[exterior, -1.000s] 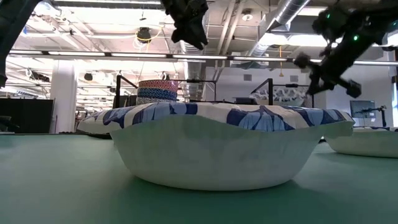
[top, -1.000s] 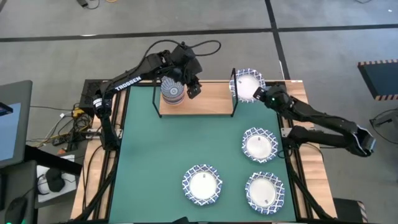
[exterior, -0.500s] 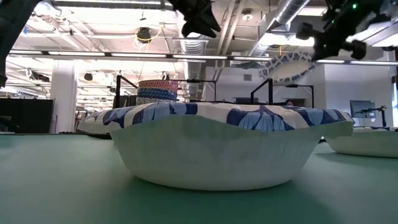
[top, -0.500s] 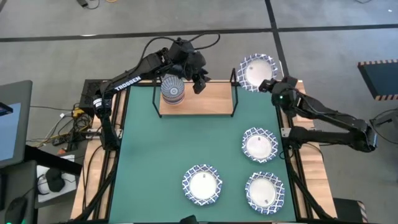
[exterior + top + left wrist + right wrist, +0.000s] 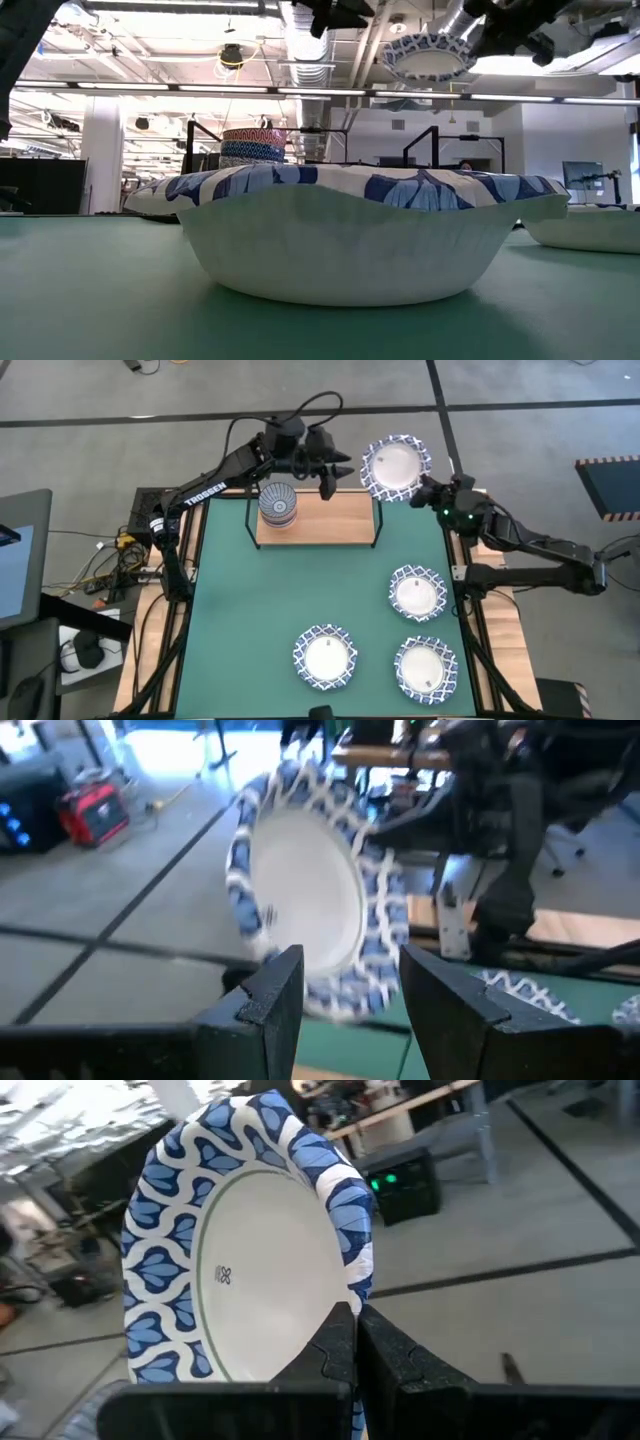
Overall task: Place and stack bowls onto a shelf
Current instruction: Put the white patterned bowl on the shelf
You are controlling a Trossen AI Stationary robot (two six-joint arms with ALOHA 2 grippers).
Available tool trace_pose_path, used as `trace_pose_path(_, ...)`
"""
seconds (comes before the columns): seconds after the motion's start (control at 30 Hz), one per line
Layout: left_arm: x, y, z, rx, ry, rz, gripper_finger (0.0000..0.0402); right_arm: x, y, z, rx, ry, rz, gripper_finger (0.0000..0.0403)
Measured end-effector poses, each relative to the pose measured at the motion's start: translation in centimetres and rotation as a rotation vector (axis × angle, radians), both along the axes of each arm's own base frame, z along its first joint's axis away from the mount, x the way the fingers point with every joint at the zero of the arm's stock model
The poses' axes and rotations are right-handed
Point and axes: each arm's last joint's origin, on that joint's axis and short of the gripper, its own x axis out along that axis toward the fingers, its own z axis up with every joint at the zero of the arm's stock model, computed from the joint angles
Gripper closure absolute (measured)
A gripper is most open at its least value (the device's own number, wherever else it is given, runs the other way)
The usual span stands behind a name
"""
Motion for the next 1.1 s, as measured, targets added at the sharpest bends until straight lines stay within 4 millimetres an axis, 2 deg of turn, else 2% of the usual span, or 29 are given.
trace_pose_path(0.27,0.2,0.0,0.0,0.062,-0.010,-0.032,0.0251,2.2,0.5,-0.5,-0.004,0.016,0.069,0.0381)
trace_pose_path(0.5,0.1,0.2,-0.4,0.050,0.015,-0.032,0.0251,4.4,0.5,-0.6,-0.049,0.027,0.158,0.0381)
trace_pose_path(0.63,-0.1,0.5,-0.8,0.048,0.074,0.069,0.0256,4.6,0.5,-0.4,-0.077,0.027,0.172,0.0381)
trace_pose_path(0.73,-0.3,0.7,-1.1,0.051,0.104,0.132,0.0275,4.5,0.5,-0.2,-0.095,0.037,0.175,0.0381)
trace_pose_path(0.97,-0.2,0.8,-0.8,0.075,0.081,0.145,0.0318,4.4,0.4,-0.1,-0.101,0.040,0.171,0.0381)
trace_pose_path(1.1,-0.2,0.8,-0.6,0.097,0.069,0.144,0.0324,5.3,-0.7,-0.8,-0.088,0.051,0.136,0.0381)
